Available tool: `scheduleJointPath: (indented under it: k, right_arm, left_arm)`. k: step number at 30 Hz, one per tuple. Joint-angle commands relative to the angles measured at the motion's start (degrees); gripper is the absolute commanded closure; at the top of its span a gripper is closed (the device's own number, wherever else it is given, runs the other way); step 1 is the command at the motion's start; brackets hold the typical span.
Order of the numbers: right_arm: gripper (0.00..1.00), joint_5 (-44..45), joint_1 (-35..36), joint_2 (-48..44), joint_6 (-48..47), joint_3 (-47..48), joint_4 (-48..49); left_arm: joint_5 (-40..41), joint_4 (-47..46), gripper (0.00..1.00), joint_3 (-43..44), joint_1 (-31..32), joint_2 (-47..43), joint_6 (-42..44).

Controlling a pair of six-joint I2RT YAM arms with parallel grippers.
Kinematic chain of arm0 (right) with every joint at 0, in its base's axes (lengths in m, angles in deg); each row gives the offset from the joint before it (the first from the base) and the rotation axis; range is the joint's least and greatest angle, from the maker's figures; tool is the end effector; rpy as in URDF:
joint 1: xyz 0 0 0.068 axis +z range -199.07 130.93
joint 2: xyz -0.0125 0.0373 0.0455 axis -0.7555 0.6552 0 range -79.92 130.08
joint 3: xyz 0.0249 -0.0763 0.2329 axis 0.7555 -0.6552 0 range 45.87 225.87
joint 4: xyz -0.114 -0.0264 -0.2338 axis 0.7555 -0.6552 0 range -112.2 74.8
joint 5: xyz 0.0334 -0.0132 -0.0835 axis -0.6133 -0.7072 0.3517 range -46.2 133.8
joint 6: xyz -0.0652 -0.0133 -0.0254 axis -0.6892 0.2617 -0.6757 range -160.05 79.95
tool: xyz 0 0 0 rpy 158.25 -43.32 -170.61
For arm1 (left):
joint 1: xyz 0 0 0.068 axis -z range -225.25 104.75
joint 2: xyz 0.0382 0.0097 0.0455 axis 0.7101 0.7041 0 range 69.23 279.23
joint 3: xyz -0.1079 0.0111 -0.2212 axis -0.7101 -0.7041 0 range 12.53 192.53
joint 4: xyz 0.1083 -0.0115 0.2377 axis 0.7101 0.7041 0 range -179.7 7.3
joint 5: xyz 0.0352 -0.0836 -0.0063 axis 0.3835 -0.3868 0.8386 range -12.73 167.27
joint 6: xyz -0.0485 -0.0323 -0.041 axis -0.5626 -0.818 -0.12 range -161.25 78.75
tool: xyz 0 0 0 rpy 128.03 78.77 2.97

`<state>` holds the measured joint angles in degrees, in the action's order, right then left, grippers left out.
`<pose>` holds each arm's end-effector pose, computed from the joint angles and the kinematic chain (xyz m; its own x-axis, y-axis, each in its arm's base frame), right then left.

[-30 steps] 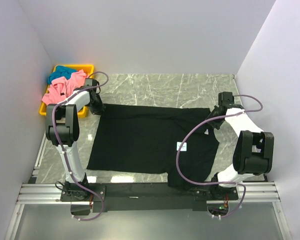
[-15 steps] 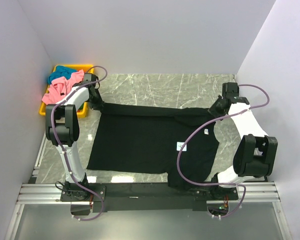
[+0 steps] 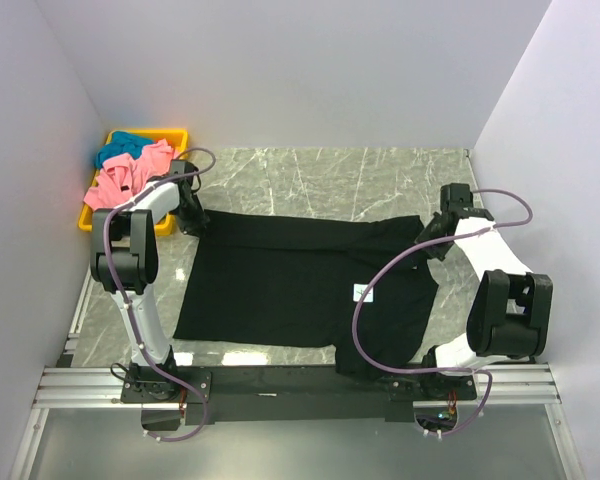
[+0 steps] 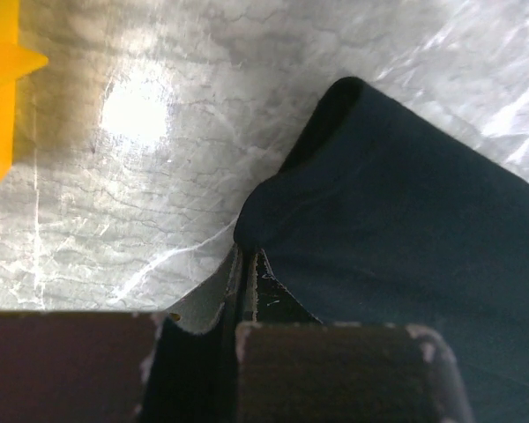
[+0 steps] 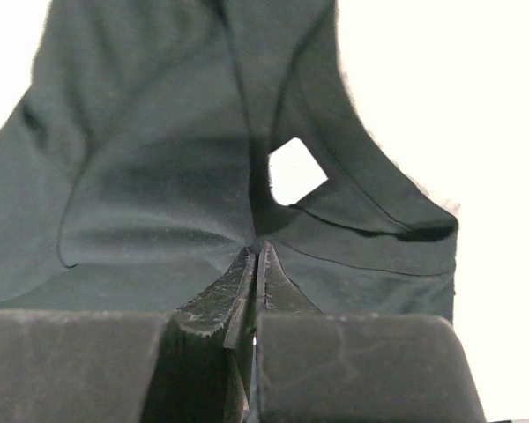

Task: Fold and stack the t-shirts
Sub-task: Fold the tshirt

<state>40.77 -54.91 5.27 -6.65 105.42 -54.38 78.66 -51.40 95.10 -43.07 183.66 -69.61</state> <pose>0.3022 -0.0278 0.1774 -0.7079 0.6250 -0.3289 0.5618 0.7805 0.2741 0.4024 -0.0137 0.1258 -0.8413 -0.4433 -0.3094 -0.4204 0.8963 -0.1413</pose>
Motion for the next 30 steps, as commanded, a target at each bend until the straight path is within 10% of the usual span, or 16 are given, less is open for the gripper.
scheduleJointPath:
  k: [1,13,20,30]
  right_arm:
    - [1.0,2.7,-0.7,-0.2,-0.4,-2.1,2.5]
    - [0.88,2.8,-0.7,1.3,0.2,-4.5,4.3]
    - [0.48,1.2,-0.7,-3.2,-1.4,-2.5,6.3]
    - [0.46,-7.5,-7.5,-1.6,-0.5,0.4,18.8]
  left_arm:
    - [1.3,-1.9,0.99,-1.3,-0.3,-2.2,-0.8]
    - [2.0,-2.9,0.96,-3.0,-0.3,-2.0,-1.7]
    - [2.8,-2.6,0.77,-3.7,-0.2,-7.1,-4.5]
    - [2.0,-1.9,0.42,-1.2,-0.2,-13.4,-5.2]
